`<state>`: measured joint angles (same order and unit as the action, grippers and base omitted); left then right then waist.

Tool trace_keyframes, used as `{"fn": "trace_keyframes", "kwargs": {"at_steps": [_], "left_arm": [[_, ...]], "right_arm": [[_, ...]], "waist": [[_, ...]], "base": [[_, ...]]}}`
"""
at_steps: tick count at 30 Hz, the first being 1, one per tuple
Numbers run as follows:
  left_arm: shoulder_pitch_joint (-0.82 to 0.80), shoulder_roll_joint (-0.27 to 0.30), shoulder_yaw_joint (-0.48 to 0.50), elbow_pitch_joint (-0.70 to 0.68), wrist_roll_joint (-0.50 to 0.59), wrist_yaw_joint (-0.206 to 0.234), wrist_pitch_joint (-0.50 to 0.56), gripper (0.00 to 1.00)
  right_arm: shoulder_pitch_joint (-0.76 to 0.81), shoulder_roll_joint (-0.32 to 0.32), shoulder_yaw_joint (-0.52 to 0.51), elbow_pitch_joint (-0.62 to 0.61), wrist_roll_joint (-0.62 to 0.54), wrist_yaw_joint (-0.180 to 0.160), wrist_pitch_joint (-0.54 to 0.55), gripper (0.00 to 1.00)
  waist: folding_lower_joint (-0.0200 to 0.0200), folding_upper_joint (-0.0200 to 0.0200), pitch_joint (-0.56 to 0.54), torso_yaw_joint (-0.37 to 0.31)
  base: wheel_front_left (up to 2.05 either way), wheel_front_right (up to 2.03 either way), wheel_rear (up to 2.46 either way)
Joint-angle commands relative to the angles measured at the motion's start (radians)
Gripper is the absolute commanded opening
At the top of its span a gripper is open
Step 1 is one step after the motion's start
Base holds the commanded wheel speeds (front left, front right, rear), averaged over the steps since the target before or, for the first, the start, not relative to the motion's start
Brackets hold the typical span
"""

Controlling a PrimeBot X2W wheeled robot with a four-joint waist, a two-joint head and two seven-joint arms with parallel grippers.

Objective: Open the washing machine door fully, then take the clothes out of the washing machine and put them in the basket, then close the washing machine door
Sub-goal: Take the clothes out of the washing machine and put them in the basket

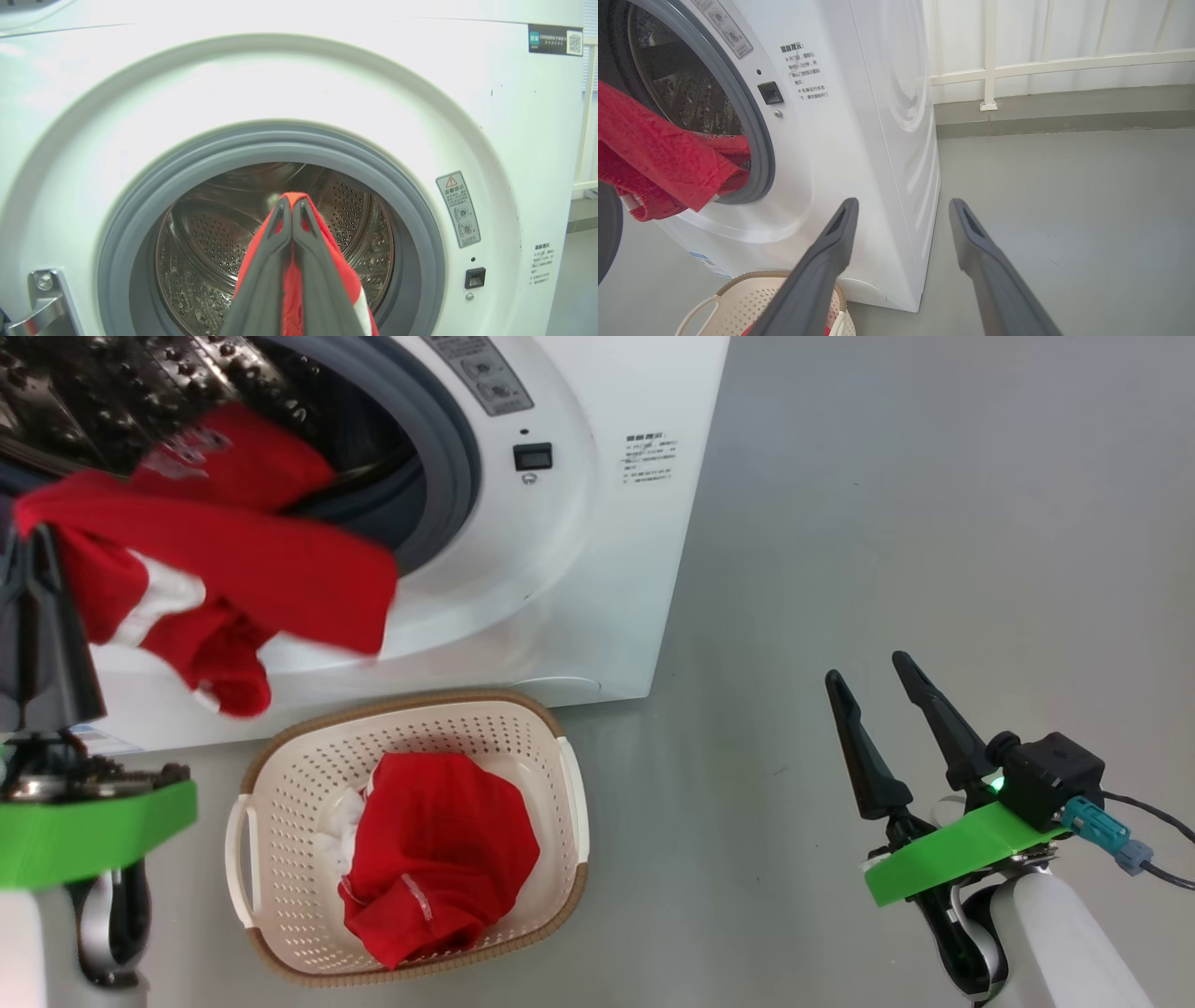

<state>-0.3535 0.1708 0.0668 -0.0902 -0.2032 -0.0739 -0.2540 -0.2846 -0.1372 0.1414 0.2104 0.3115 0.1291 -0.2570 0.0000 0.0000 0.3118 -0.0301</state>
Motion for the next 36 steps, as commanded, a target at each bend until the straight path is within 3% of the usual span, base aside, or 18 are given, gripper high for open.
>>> {"fn": "trace_keyframes", "kwargs": {"at_steps": [1, 7, 12, 25, 36], "left_arm": [[0.011, 0.021, 0.042, -0.07, 0.011, 0.002, -0.008, 0.0], [0.079, 0.004, 0.032, -0.2, 0.013, 0.007, -0.001, 0.0], [0.12, -0.01, 0.004, -0.187, -0.003, 0.002, 0.019, 0.0], [0.149, -0.048, -0.069, 0.128, -0.026, -0.017, 0.004, 0.0], [0.07, -0.05, -0.11, 0.497, -0.017, -0.04, -0.007, 0.0]], "right_arm": [[0.012, -0.005, 0.015, -0.023, 0.009, 0.002, -0.005, 1.0], [0.01, -0.004, 0.022, -0.024, 0.008, 0.002, -0.005, 1.0], [0.005, -0.004, 0.03, -0.022, 0.009, 0.002, -0.005, 1.0], [-0.006, 0.001, 0.048, -0.019, 0.011, 0.002, -0.005, 1.0], [-0.026, 0.014, 0.056, -0.024, 0.01, 0.002, -0.005, 1.0]], "waist": [[0.0, 0.0, -0.002, 0.003], [0.0, 0.0, 0.003, 0.008], [0.0, 0.0, 0.009, 0.006], [0.0, 0.0, 0.023, -0.023], [0.0, 0.0, 0.066, -0.051]], "base": [[0.0, 0.0, 0.0], [0.0, 0.0, 0.0], [0.0, 0.0, 0.0], [0.0, 0.0, 0.0], [0.0, 0.0, 0.0]]}}
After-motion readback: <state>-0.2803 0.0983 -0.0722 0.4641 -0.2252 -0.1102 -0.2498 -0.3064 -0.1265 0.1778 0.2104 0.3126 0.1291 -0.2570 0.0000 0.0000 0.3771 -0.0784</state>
